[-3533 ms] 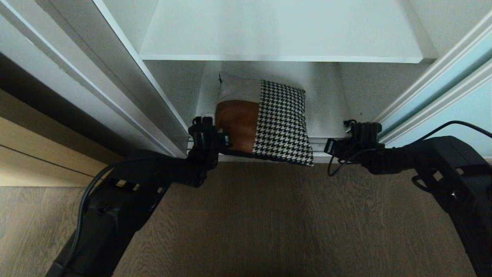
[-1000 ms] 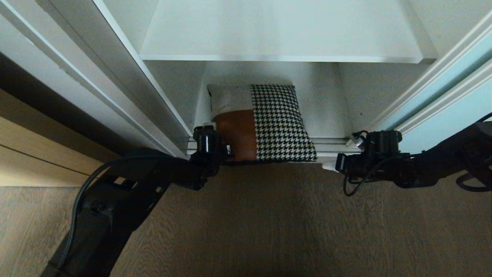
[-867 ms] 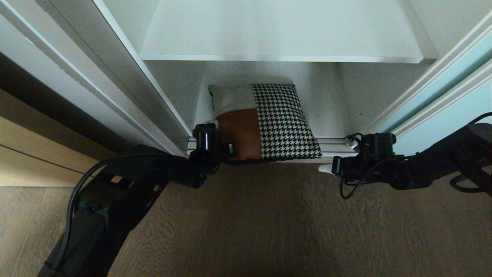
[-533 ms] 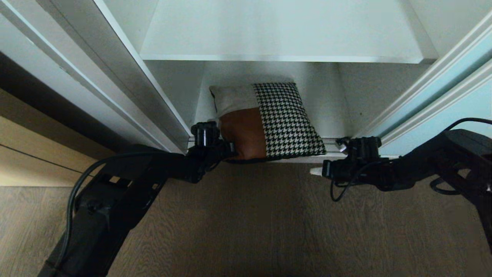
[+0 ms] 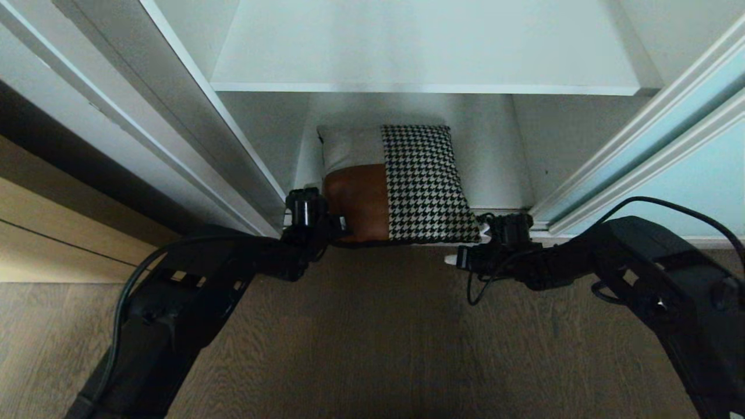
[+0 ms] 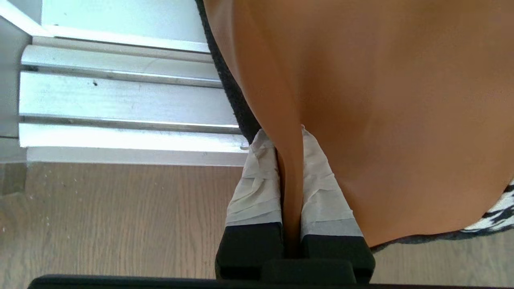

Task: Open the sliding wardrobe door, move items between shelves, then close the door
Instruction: Place the pillow on the higher shelf

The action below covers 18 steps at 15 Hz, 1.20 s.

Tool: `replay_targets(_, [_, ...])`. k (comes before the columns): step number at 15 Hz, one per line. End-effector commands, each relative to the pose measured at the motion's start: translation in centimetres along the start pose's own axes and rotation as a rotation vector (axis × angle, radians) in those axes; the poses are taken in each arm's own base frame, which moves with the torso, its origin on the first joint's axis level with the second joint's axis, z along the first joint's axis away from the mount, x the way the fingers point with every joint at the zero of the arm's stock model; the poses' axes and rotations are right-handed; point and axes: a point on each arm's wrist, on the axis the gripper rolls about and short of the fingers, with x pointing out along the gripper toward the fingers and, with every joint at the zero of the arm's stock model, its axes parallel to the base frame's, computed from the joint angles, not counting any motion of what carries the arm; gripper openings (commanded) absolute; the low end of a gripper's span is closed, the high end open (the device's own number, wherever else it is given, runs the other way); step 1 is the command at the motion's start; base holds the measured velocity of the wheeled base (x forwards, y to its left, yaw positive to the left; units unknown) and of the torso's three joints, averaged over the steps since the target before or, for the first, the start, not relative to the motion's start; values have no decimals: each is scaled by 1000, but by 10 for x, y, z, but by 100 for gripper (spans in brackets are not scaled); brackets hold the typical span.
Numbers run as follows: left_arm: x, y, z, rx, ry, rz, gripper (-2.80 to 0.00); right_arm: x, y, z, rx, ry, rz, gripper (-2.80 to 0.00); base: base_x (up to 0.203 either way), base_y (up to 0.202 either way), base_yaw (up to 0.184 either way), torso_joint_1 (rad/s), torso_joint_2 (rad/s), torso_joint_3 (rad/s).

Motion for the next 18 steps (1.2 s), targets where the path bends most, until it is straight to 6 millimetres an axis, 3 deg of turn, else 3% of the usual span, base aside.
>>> replay_targets(1, [4, 2, -12, 4, -17, 0, -280, 8, -3, -8, 5, 15, 3, -280, 0, 0, 0, 0, 0, 0])
replay_targets(8, [6, 4, -17, 52, -123, -16, -280, 6, 0, -3, 1, 4, 5, -280, 0, 0, 0, 0, 0, 0])
replay_targets(18, [9, 5, -27, 61, -112, -15, -280, 1, 6, 3, -4, -3, 11, -280, 0, 0, 0, 0, 0, 0])
